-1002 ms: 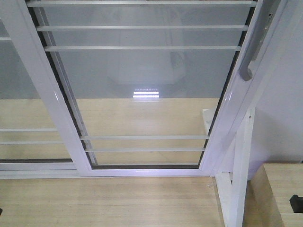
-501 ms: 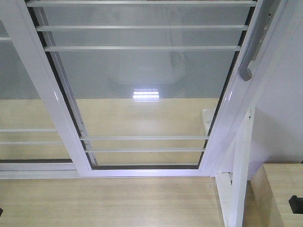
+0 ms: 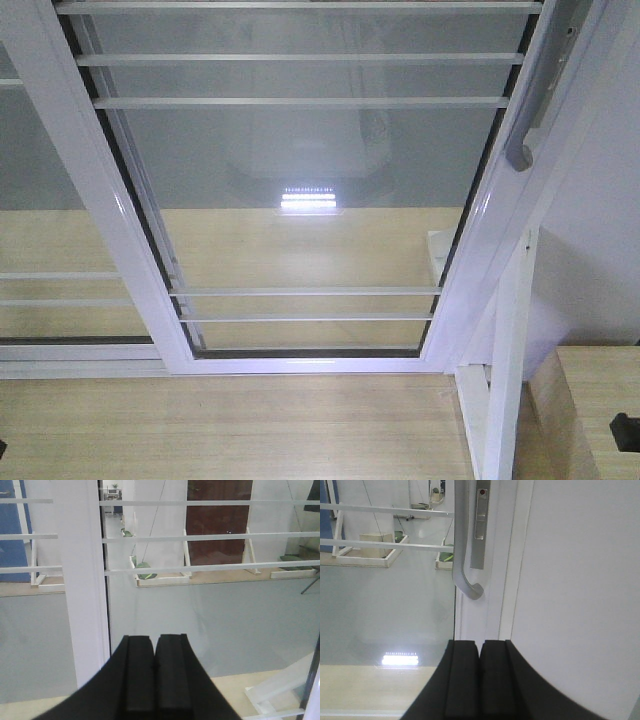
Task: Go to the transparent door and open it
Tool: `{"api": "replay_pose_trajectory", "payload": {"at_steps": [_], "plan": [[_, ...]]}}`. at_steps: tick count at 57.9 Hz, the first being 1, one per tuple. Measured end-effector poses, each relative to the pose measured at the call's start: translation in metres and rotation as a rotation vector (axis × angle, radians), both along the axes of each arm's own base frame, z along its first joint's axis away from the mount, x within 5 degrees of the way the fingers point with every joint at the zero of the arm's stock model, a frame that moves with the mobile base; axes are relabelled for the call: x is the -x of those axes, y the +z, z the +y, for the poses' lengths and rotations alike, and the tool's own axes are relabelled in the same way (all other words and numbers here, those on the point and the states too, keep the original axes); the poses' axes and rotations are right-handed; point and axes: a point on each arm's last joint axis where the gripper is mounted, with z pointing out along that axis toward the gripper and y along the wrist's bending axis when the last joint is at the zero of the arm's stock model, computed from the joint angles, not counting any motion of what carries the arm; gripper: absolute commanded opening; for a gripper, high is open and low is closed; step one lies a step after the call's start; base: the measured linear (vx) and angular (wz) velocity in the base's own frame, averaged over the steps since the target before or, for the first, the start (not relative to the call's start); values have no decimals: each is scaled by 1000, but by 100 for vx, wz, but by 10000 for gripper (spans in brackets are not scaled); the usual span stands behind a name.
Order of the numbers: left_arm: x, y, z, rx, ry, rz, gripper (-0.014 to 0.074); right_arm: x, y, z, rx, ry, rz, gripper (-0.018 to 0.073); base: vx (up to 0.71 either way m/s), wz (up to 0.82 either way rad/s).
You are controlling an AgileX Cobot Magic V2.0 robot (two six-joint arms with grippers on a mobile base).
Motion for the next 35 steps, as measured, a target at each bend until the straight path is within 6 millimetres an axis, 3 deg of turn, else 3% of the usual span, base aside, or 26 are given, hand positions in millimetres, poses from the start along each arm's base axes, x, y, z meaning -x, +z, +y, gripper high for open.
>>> {"api": "replay_pose_trajectory", "payload": {"at_steps": [18, 35], "plan": [[0, 0, 0, -1, 0, 3, -5, 0, 5, 0, 30, 1, -58, -5, 0, 0], [0, 7, 1, 13, 9, -79, -5, 2, 29, 0, -17, -4, -322, -5, 0, 0]]}}
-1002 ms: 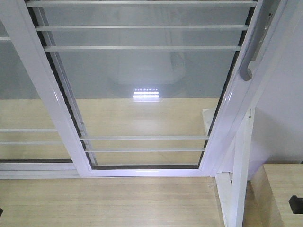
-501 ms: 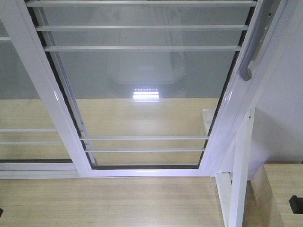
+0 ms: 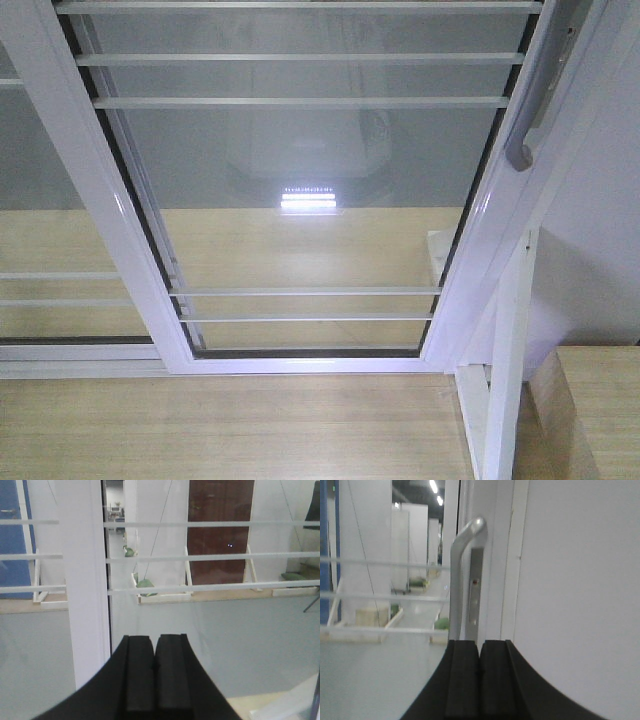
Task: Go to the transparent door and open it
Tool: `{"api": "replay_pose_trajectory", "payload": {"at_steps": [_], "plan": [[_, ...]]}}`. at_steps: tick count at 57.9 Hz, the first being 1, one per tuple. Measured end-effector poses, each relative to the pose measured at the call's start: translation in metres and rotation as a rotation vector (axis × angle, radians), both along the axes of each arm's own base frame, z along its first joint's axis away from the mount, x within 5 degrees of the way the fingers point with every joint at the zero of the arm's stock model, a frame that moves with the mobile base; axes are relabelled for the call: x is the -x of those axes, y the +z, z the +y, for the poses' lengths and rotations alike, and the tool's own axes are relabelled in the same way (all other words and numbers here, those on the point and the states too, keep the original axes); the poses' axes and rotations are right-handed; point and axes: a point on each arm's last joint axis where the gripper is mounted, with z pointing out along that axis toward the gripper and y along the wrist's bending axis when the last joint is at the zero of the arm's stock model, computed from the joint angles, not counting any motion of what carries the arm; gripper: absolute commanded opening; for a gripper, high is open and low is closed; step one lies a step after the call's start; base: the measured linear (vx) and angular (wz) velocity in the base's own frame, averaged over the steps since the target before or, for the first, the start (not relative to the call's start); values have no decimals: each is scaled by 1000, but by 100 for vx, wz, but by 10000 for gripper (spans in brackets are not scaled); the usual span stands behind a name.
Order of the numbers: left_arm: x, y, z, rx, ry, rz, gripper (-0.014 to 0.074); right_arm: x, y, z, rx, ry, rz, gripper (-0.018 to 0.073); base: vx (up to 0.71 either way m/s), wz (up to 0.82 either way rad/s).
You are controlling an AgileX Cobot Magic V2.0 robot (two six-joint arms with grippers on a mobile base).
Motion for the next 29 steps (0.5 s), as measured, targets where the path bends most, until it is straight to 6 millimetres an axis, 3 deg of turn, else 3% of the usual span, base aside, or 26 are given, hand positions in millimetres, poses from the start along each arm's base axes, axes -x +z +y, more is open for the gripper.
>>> {"api": "replay_pose_trajectory", "payload": {"at_steps": [11, 20, 29], "plan": [[1, 12, 2, 22, 15, -133, -5, 3, 9, -3, -109, 1, -115, -5, 0, 0], [3, 19, 2, 32, 21, -187, -3, 3, 11, -2, -128, 9, -81, -5, 0, 0], [8, 50, 2, 18, 16, -228, -3, 8, 45, 1, -91, 25, -21, -5, 0, 0]]}}
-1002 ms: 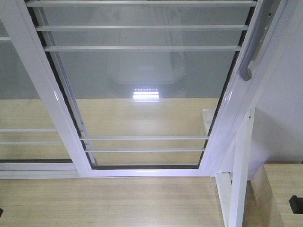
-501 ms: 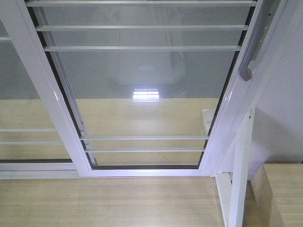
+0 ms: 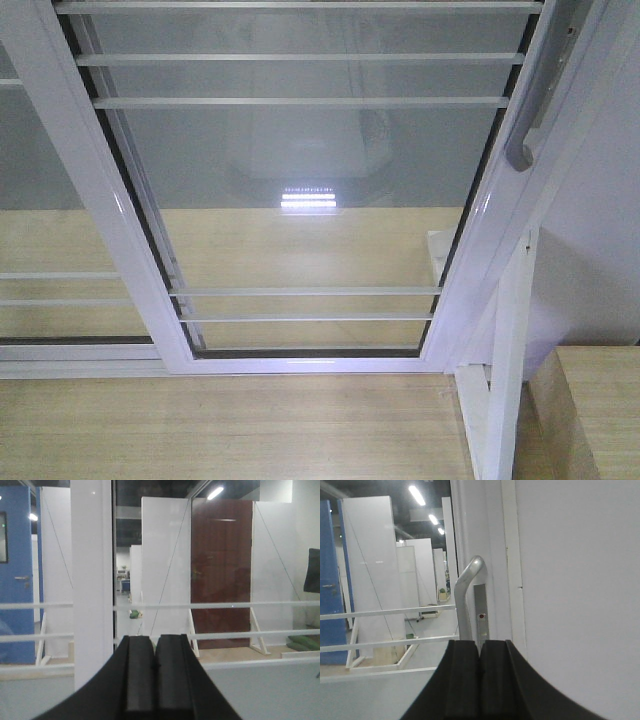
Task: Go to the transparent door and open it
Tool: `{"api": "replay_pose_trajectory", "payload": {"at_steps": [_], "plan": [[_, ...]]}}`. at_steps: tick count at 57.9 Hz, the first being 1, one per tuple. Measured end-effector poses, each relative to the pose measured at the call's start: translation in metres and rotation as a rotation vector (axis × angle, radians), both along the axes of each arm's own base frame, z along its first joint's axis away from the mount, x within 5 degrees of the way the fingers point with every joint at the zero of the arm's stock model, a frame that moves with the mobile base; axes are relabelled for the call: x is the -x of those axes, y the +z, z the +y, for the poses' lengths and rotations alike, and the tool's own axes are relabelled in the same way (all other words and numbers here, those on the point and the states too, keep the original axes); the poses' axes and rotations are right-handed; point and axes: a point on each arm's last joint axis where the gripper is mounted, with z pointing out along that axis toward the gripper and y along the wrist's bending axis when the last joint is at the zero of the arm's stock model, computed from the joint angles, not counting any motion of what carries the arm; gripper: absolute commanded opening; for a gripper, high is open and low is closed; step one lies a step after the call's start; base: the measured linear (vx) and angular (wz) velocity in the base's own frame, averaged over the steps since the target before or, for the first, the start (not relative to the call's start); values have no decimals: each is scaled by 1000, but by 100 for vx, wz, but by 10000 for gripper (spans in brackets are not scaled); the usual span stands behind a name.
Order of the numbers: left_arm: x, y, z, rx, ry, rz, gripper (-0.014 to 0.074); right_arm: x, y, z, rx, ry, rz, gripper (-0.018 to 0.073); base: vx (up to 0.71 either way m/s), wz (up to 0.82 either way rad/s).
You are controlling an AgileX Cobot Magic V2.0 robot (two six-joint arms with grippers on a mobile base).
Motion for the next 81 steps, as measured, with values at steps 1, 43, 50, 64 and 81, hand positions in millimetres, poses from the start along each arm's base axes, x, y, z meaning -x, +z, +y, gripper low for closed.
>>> {"api": "replay_pose_trajectory", "payload": {"at_steps": [1, 43, 50, 64, 81], "plan": [[0, 6, 0, -9, 1, -3, -3, 0, 4, 0, 7, 0, 7, -5, 0, 0], [-105, 28, -17, -107, -6, 466, 58, -96, 14, -5, 26, -3, 435, 175, 0, 0], [-106, 27, -17, -60, -5, 484, 140, -106, 4, -6, 23, -2, 496, 306, 0, 0], [-107, 27, -17, -33, -3, 478, 321, -120, -9, -7, 9, -3, 570, 422, 0, 0], [-107, 28, -17, -32, -3, 477, 329, -137, -17, -8, 4, -2, 628, 423, 0, 0]]}}
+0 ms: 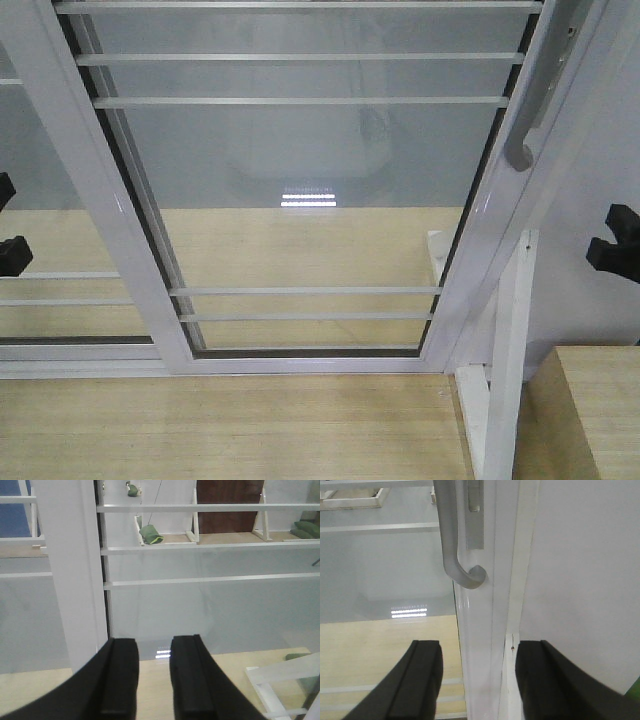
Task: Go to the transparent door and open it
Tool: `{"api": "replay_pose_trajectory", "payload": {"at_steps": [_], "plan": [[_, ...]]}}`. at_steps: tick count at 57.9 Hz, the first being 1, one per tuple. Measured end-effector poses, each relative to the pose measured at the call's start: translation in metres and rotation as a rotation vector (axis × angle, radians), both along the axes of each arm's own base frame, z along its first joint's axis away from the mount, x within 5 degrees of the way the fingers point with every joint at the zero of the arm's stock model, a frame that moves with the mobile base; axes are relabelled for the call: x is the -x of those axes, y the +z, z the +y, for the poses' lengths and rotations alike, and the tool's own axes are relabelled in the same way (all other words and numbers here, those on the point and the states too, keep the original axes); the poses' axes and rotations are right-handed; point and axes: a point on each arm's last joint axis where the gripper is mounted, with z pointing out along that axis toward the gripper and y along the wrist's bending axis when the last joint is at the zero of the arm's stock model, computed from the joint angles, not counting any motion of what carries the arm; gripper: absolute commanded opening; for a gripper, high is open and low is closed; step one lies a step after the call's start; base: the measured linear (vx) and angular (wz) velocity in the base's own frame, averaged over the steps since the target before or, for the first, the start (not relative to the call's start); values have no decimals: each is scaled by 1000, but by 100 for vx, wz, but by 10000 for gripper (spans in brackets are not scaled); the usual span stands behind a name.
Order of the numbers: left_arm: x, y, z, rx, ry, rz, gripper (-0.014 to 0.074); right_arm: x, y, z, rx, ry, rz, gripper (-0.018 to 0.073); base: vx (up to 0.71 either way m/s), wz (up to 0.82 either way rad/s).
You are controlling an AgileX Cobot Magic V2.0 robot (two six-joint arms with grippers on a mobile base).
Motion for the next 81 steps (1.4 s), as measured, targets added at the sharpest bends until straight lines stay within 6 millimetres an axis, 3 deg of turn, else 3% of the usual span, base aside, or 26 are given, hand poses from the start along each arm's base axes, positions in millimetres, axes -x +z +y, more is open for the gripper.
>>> {"api": "replay_pose_trajectory", "payload": {"at_steps": [15, 26, 45, 61, 81], "plan": [[0, 0, 0, 1, 0, 1, 329, -36, 22, -1, 89, 44, -18, 423, 0, 0], [0, 0, 0, 1, 0, 1, 329, -75, 30, -3, 121, 61, -11, 423, 0, 0], [0, 0, 0, 0, 0, 3, 329, -137, 31, -6, 106, 57, -52, 423, 0, 0], [0, 0, 0, 0, 0, 3, 329, -189, 23, 13, 136, 131, -55, 423, 0, 0], [0, -1, 0, 0, -1, 8, 329, -231, 18, 14, 169, 147, -73, 421, 0, 0]]}}
